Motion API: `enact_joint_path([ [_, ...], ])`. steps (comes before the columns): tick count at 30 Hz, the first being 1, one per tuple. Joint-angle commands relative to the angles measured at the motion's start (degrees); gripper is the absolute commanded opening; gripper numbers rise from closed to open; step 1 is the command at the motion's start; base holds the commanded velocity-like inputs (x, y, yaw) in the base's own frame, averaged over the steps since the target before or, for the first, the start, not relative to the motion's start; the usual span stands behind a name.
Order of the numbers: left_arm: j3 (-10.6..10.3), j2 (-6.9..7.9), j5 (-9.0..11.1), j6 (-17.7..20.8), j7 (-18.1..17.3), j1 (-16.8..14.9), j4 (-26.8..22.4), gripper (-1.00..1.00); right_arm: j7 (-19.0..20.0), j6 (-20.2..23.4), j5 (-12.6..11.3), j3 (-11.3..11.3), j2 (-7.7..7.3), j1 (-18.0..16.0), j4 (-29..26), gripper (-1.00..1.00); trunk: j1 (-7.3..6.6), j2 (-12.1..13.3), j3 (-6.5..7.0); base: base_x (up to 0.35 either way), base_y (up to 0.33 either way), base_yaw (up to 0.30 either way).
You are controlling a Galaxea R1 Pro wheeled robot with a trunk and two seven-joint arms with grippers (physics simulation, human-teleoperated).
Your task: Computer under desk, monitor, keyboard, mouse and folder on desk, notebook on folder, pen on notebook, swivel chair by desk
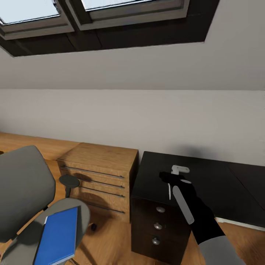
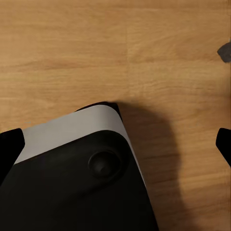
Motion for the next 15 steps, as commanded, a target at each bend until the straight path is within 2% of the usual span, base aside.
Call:
enact_joint_path([
  [1, -0.1, 0.03, 0.5, -0.2, 0.3, 0.0, -0.1, 1.00, -0.6, 0.2, -0.6, 0.2, 0.02, 0.0, -0.2, 1.00, -0.01, 0.0, -0.05, -0.117, 0.261, -0.011],
  [3, -0.1, 0.03, 0.4, -0.2, 0.3, 0.0, -0.1, 1.00, -0.7, 0.2, -0.5, 3.4, 0.16, 0.1, -0.4, 1.00, -0.01, 0.0, -0.05, -0.031, 0.303, -0.003],
  [6, -0.1, 0.03, 0.4, -0.2, 0.3, 0.0, -0.1, 1.00, -0.7, 0.3, -0.6, 5.0, 0.14, 0.2, -0.3, 1.00, -0.01, 0.0, -0.05, -0.016, 0.310, 0.034],
  [7, -0.1, 0.03, 0.4, -0.2, 0.3, 0.0, -0.1, 1.00, -0.7, 0.3, -0.7, 6.3, 0.11, 0.2, -0.1, 1.00, -0.01, 0.0, -0.05, 0.006, 0.205, 0.206],
  [15, -0.2, 0.03, 0.5, -0.2, 0.1, 0.0, -0.5, 1.00, -0.5, 1.1, -0.7, 7.9, 0.30, 0.1, 0.2, 1.00, -0.01, 0.0, -0.05, 0.002, 0.070, 0.229],
])
